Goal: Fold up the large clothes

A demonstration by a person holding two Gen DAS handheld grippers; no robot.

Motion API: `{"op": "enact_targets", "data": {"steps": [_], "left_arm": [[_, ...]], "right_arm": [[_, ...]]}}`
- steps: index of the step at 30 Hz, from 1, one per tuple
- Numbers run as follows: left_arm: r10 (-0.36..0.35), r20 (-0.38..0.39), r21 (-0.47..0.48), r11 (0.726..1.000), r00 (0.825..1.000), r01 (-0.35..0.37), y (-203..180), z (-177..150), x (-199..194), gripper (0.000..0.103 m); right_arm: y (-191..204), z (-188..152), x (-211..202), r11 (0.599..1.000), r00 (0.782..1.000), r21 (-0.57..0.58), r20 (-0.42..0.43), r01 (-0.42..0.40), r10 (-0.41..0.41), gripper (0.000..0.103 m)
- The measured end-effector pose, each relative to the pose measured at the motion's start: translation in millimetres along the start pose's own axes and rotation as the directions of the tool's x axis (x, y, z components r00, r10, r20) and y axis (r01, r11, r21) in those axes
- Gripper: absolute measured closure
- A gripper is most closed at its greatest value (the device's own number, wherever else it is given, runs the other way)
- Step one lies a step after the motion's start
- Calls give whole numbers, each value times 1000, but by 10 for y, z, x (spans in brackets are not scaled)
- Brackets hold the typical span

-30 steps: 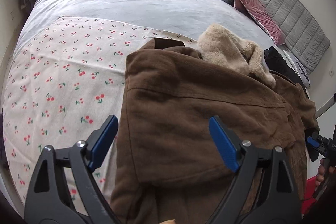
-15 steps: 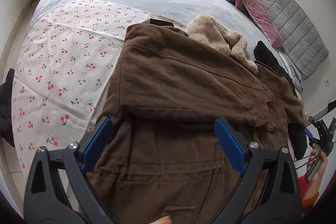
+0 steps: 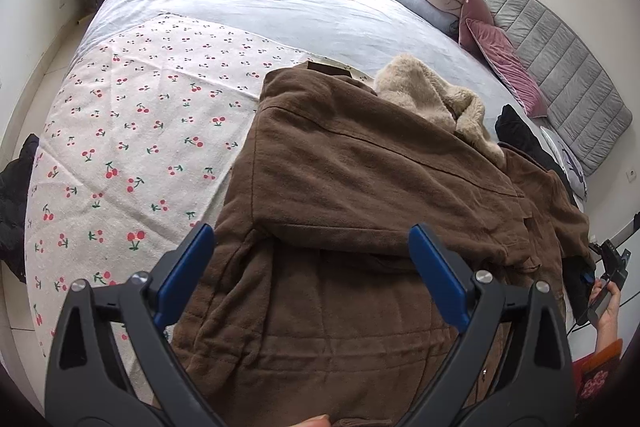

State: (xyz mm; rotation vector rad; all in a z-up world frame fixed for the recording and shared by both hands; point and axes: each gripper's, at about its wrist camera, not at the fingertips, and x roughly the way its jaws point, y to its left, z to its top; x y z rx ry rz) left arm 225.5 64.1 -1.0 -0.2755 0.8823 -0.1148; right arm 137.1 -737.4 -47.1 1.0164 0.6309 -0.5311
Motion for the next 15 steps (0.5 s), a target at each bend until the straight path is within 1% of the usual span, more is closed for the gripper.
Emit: {"op": "enact_targets", "data": {"steps": [4,5,7,8,9,11,12,15], "left_arm": [[-17,-8,15,1000,1000,17,-42,-35,58,6],[-22,-15,14,1000,1000,22,-49,-42,75,6],[-31,-26,12,999,999,31,-60,-54,102,6],[-32,-28,12,999,999,33,-69,-56,109,6],[-33,-28,13,999,999,34,-76,-58,107,6],[-39,-27,17,999,999,40,-86,-58,95,6],[-43,-25,18,999,999,44,-89,-56,84,6],[-60,-19,11,998,998,60,-83,-44,48,6]], "right_arm": [[196,134,147,993,997,-91,33,74,-71,26],[245,159,183,990,996,-112,38,90,-87,28],[301,188,235,986,994,-130,41,104,-99,40],[307,193,259,987,995,-128,35,94,-90,55],[305,199,276,990,997,-119,27,76,-73,75],[324,202,246,992,998,-111,35,58,-55,90],[373,194,187,990,997,-129,58,53,-46,93],[600,134,-14,972,992,-226,118,60,-34,96]]}}
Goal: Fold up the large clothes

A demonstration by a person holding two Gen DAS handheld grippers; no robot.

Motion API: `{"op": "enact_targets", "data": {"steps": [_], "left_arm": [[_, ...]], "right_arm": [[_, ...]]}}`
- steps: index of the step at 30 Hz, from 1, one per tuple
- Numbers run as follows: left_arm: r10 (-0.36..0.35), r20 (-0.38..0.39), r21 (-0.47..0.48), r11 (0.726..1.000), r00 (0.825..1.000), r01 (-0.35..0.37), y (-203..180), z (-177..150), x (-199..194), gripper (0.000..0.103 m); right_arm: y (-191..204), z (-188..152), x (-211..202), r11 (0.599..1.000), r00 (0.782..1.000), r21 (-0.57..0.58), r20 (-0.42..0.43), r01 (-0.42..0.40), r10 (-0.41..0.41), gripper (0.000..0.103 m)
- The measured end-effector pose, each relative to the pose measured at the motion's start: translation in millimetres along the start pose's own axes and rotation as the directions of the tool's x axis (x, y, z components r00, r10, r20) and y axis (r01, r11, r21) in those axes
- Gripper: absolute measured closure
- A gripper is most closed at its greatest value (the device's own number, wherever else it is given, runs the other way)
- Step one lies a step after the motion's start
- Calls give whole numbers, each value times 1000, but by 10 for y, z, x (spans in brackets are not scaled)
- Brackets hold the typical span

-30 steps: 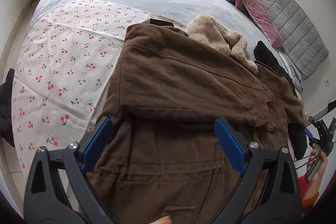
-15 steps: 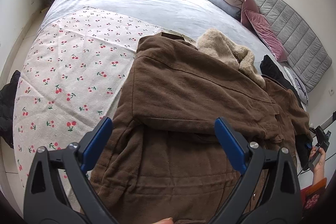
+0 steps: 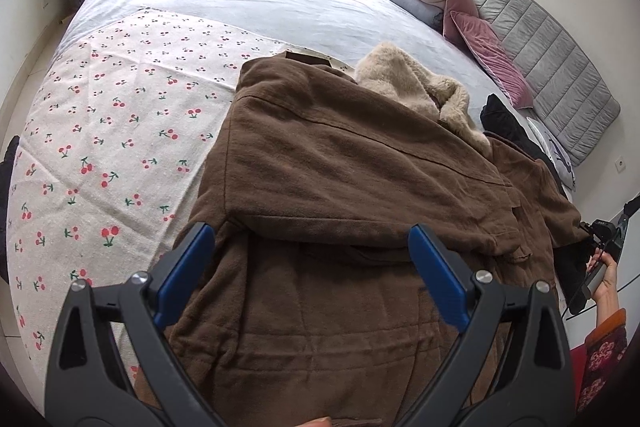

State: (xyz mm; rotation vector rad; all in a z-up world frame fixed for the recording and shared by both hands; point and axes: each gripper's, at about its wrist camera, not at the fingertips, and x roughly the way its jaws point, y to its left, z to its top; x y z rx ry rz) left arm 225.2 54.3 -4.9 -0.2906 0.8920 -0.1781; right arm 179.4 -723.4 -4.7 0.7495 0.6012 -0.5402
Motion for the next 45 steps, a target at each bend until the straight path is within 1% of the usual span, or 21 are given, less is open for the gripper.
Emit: {"op": "enact_targets", "data": {"steps": [4,7,10,12,14,16,19,21,22,24,25,27,28,30,31,33,35,36,38,41,45], "left_arm": [[-22,-10,-6,1000,1000,22,-12,3,-20,6],[-30,-15,8,1000,999,30,-52,-2,-27,6],[-35,-22,20,999,999,35,-79,-10,-31,6],[-44,-27,17,999,999,44,-77,-13,-35,6],[-52,-30,15,999,998,52,-76,-11,-40,6],[-56,-30,16,998,998,57,-80,-11,-51,6],[-59,-34,28,998,998,60,-91,-18,-59,6],[-62,-40,32,998,997,63,-94,-21,-55,6],[-63,-42,31,997,997,64,-92,-24,-55,6],[-69,-46,28,997,997,71,-87,-22,-49,6],[-71,-49,28,997,996,73,-87,-21,-45,6],[-71,-54,29,997,996,72,-87,-17,-40,6],[-72,-55,29,997,996,73,-85,-17,-39,6],[-75,-57,30,997,996,77,-85,-15,-41,6],[-77,-57,30,996,995,78,-85,-15,-41,6],[-80,-61,30,996,995,82,-90,-15,-30,6],[-81,-69,31,996,994,83,-103,-26,-16,6],[-81,-73,34,996,994,84,-115,-32,-9,6],[-81,-79,44,995,994,85,-150,-49,-7,6],[-78,-78,66,994,994,83,-213,-64,-21,6],[-79,-77,92,992,994,86,-311,-85,-55,6]], "right_arm": [[381,-3,-381,993,997,-111,59,-35,41,97],[784,-53,-673,974,993,-220,82,-62,81,97],[1294,-191,-935,932,987,-348,84,-101,138,97],[1672,-366,-1076,888,982,-441,65,-131,178,97],[2070,-620,-1204,828,978,-538,30,-160,209,97],[2474,-959,-1266,747,975,-639,-22,-184,222,97],[2999,-1568,-1250,588,972,-781,-106,-212,211,97],[3256,-2048,-1164,468,961,-841,-209,-270,180,96],[3293,-2250,-1085,428,952,-850,-265,-306,155,95],[3360,-2640,-876,367,929,-856,-363,-364,73,93],[3363,-2800,-766,351,914,-851,-405,-390,33,91],[3359,-3053,-587,350,880,-832,-473,-431,-40,83],[3339,-3114,-543,358,875,-828,-480,-432,-55,81],[3292,-3138,-522,387,867,-808,-497,-443,-44,69],[3260,-3115,-536,412,854,-782,-520,-466,-20,64],[3257,-3043,-627,449,832,-738,-554,-504,25,47],[3169,-2957,-761,472,817,-703,-573,-532,66,41],[3122,-2941,-806,479,814,-693,-576,-538,81,38],[3021,-2942,-930,490,811,-684,-577,-541,91,36],[2829,-2947,-1087,508,816,-676,-568,-534,102,34],[2595,-2928,-1234,541,804,-634,-577,-553,146,33]]}}
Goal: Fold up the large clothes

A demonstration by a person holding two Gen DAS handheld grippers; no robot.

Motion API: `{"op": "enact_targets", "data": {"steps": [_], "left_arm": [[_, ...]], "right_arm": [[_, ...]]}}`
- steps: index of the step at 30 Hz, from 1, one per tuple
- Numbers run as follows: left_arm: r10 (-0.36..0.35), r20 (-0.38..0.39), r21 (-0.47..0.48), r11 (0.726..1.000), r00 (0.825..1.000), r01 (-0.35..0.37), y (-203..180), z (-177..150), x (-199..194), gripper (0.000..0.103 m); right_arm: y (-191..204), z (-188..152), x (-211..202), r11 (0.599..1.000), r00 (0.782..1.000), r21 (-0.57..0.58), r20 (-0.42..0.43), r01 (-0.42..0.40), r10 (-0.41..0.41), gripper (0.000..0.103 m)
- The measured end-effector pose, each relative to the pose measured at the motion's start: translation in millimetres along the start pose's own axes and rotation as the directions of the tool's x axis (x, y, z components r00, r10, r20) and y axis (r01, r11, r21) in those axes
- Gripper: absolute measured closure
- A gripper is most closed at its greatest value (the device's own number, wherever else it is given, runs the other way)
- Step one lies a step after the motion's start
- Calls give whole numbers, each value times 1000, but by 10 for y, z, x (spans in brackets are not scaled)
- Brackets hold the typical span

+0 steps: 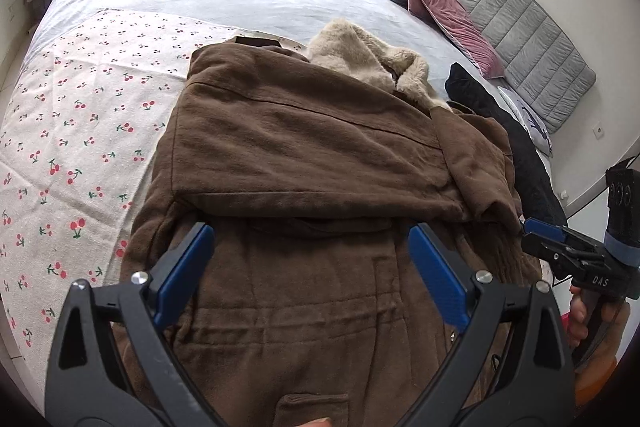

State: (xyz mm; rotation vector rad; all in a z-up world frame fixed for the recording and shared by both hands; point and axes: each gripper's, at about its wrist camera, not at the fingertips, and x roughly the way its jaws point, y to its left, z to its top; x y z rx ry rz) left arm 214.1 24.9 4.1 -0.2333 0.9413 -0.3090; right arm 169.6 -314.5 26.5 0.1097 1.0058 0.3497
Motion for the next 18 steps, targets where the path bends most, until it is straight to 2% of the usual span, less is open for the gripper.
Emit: {"op": "enact_targets", "data": {"steps": [6,9,12,15,18], "left_arm": [[-11,-15,38,999,1000,12,-174,-29,-1,6],[-18,-33,71,997,999,20,-328,-20,23,6],[-7,-49,147,989,999,14,-565,8,67,6],[5,-66,221,975,998,9,-849,88,142,6],[10,-65,319,948,998,11,-1246,179,241,6]], "right_arm": [[-171,-203,-166,997,997,74,69,-26,21,30],[-292,-233,-219,996,997,89,72,9,-16,29],[-485,-253,-321,992,994,121,101,19,-31,29],[-785,-274,-418,977,989,212,144,0,-31,29],[-1103,-314,-479,949,980,314,183,14,-75,29]]}}
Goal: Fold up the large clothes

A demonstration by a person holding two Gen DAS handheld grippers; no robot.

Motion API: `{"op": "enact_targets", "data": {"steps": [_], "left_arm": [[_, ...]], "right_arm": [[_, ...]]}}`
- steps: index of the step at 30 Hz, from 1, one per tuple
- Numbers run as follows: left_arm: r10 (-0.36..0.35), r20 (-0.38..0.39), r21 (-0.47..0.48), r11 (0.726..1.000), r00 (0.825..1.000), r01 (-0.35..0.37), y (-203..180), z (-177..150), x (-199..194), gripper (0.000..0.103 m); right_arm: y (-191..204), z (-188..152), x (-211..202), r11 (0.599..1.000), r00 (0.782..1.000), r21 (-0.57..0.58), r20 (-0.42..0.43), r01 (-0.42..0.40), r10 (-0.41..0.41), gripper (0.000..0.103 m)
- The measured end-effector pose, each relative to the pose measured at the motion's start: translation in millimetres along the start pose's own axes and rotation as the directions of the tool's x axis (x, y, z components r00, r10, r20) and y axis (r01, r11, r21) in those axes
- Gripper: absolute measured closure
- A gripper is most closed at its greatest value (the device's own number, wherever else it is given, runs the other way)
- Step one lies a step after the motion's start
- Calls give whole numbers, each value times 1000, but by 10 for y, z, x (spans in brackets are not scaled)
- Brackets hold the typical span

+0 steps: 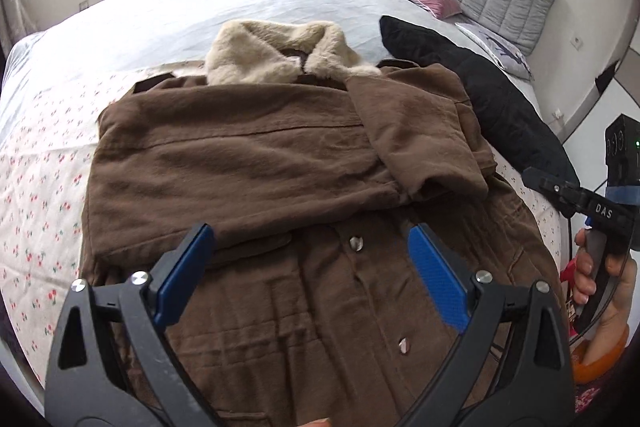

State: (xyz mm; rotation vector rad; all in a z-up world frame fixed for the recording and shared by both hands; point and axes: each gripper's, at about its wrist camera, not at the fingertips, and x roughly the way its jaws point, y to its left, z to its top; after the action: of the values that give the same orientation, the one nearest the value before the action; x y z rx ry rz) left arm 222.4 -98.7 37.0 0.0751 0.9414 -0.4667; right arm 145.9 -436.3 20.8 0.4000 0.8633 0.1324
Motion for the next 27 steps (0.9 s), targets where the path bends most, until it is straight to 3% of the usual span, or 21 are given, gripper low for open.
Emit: {"op": "enact_targets", "data": {"steps": [3,6,9,13,16,18,19,21,23,27], "left_arm": [[11,3,120,993,1000,-11,-422,183,187,6],[20,-2,263,965,1000,-19,-872,253,466,6],[27,-24,404,915,999,-15,-1247,219,767,6],[85,2,558,827,996,-71,-1545,105,1051,6],[125,11,598,794,992,-107,-1581,111,1206,24],[134,3,581,806,991,-111,-1538,167,1259,44],[113,-4,558,825,994,-91,-1492,207,1251,46],[33,-17,487,873,999,-21,-1383,290,1171,67],[-36,-12,407,913,999,37,-1267,384,1045,78],[-110,58,248,964,992,92,-936,464,726,92]], "right_arm": [[-212,12,39,998,1000,68,4,18,-18,29],[-403,16,91,990,999,139,-10,37,-36,30],[-538,1,82,984,999,173,-13,51,-49,30],[-647,-15,64,978,999,206,-17,41,-38,30],[-703,-22,61,975,999,220,-21,43,-39,30],[-735,-22,75,972,999,232,-24,43,-38,30],[-744,-22,91,970,999,238,-28,42,-36,30],[-752,-29,117,969,999,245,-37,41,-32,30],[-730,-40,132,969,999,243,-44,42,-33,30],[-693,-53,150,972,998,231,-49,38,-27,30]]}}
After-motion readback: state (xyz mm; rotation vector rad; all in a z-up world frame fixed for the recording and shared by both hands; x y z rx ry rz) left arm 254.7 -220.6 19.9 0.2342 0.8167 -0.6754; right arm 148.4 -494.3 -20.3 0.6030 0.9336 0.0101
